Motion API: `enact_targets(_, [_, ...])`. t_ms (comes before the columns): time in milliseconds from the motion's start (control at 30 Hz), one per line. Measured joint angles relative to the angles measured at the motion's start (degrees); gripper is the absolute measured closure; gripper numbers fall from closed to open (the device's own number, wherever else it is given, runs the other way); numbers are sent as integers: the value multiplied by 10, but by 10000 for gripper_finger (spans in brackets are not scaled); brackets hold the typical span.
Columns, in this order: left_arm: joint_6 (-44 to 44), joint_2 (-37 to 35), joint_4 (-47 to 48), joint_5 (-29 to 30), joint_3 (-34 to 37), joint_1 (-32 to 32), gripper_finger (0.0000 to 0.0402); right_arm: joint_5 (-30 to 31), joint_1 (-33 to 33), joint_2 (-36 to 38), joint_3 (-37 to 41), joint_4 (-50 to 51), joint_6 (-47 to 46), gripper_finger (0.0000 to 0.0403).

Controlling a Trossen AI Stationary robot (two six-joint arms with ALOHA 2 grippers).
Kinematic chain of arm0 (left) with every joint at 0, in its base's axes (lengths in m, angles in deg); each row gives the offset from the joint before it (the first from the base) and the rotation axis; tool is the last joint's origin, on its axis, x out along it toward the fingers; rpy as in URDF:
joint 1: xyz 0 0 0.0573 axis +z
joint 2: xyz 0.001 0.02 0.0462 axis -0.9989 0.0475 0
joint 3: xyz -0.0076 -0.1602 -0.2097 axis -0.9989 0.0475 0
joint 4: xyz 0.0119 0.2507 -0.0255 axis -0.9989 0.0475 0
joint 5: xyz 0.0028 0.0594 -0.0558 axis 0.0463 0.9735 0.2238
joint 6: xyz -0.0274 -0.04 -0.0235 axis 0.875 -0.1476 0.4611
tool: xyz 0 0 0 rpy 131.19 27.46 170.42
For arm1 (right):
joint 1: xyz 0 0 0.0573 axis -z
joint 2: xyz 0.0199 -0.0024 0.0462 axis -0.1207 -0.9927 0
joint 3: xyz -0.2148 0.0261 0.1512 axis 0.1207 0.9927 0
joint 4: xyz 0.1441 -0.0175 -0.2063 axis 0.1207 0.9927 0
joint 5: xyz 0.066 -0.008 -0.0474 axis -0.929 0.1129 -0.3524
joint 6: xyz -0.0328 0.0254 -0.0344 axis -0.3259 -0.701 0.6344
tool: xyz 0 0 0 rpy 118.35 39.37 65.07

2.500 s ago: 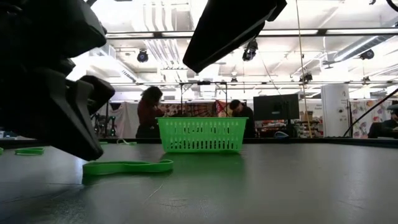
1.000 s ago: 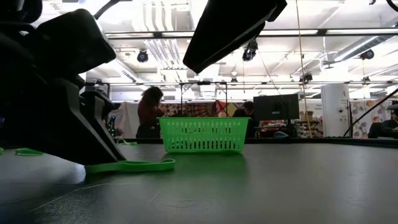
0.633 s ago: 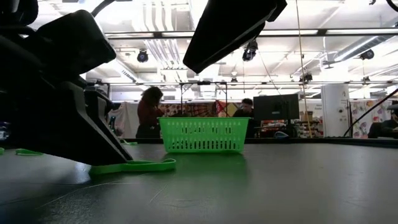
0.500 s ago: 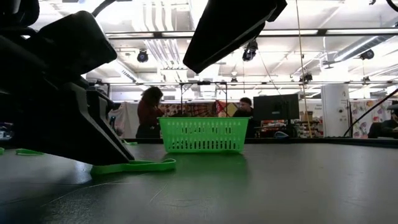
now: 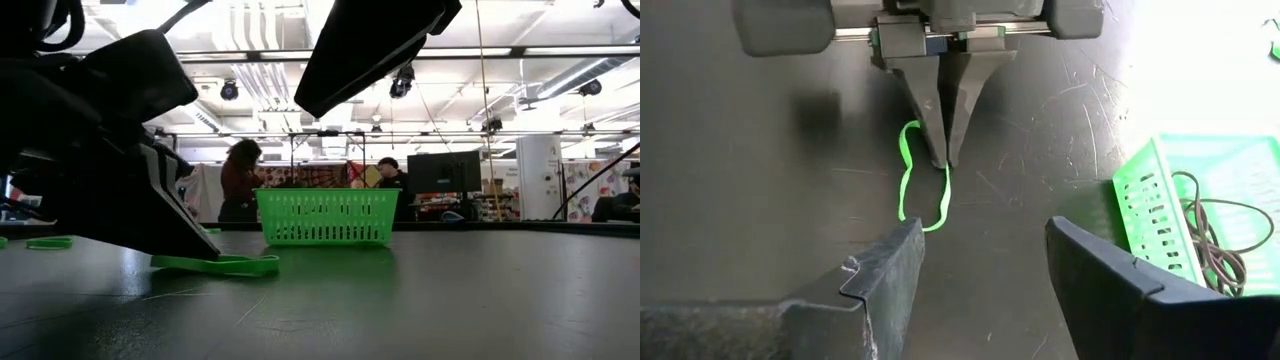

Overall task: Sort rubber bands into baskets
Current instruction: Put the green rubber band into the orange basket

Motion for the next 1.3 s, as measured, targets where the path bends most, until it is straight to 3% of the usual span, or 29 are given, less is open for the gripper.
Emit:
enact_targets(233, [-75, -67, 54, -62, 5, -1, 401, 0, 0, 0, 0, 0, 22, 197])
enact_targets(500, [-33, -238, 279, -156, -44, -22, 401, 0, 0, 2, 0, 2, 92, 197])
enact_targets(600, [48, -278, 392, -218, -99, -44, 401, 0, 0, 2, 0, 15, 99, 197])
enact_targets(767, [301, -284, 610, -340, -187, -110, 401, 0, -16, 2, 0, 78, 115, 197])
enact_targets(867, [449, -274, 679, -422, -213, -151, 401, 0, -30, 2, 0, 108, 113, 197])
enact_targets(967, [557, -263, 717, -458, -219, -174, 401, 0, -45, 2, 0, 122, 115, 197])
enact_targets(1100, [600, -236, 732, -507, -196, -188, 401, 0, -64, 2, 0, 121, 126, 197])
enact_targets(1300, [589, -213, 628, -562, -117, -189, 401, 0, -76, 2, 0, 121, 146, 197])
